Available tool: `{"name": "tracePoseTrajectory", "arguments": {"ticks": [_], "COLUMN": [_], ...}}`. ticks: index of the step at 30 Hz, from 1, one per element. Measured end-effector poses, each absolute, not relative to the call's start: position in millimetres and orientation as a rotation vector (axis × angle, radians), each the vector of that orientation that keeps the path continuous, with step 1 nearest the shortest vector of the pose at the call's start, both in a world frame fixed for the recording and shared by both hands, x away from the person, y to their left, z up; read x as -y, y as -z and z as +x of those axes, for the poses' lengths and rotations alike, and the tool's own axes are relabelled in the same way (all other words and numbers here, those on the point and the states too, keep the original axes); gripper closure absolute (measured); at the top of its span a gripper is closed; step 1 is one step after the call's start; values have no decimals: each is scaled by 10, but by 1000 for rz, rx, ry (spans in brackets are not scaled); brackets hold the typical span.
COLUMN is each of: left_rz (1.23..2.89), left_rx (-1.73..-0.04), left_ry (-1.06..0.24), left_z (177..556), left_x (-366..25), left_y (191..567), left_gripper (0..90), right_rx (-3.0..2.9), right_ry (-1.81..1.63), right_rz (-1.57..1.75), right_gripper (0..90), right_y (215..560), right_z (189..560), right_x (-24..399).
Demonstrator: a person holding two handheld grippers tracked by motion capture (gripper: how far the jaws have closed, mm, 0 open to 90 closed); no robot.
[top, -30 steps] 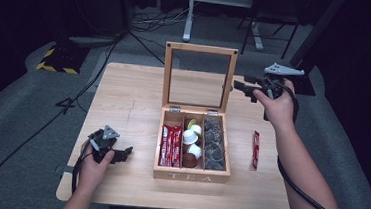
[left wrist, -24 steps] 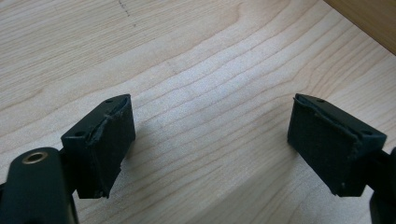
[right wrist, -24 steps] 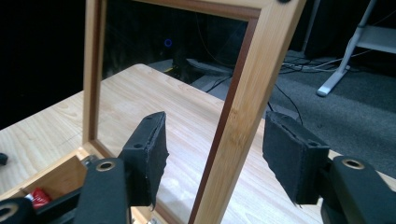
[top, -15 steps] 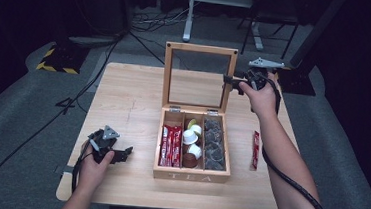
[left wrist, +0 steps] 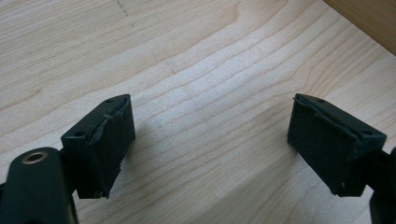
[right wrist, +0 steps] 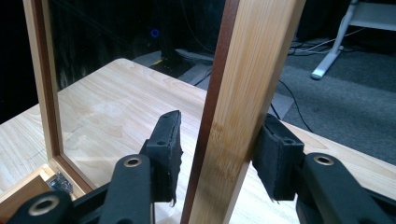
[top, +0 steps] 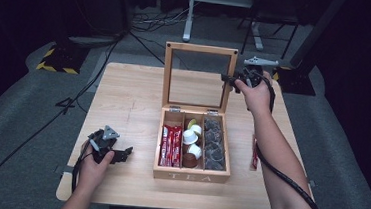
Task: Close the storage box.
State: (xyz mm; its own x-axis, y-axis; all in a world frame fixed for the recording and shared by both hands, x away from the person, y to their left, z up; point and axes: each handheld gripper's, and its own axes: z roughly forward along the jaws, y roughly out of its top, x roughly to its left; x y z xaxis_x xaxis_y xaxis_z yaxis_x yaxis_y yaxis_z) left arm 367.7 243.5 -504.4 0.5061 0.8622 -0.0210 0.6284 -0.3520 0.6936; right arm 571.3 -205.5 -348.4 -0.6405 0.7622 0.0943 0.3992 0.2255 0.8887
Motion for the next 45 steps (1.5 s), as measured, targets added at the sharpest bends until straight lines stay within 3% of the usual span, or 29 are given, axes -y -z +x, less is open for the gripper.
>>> {"name": "tracePoseTrajectory", "arguments": {"ticks": [45], "left_rz": [2115], "left_rx": [-1193], "left_ry": [-454], "left_z": [3661], "left_x": [-2428], "left_y": [5041], "left_gripper": [152], "right_rx": [-2174], "right_ry": [-1421], "right_rz": [823], "right_gripper": [572], "right_y": [3079], "right_z": [4799], "right_x": [2196]}}
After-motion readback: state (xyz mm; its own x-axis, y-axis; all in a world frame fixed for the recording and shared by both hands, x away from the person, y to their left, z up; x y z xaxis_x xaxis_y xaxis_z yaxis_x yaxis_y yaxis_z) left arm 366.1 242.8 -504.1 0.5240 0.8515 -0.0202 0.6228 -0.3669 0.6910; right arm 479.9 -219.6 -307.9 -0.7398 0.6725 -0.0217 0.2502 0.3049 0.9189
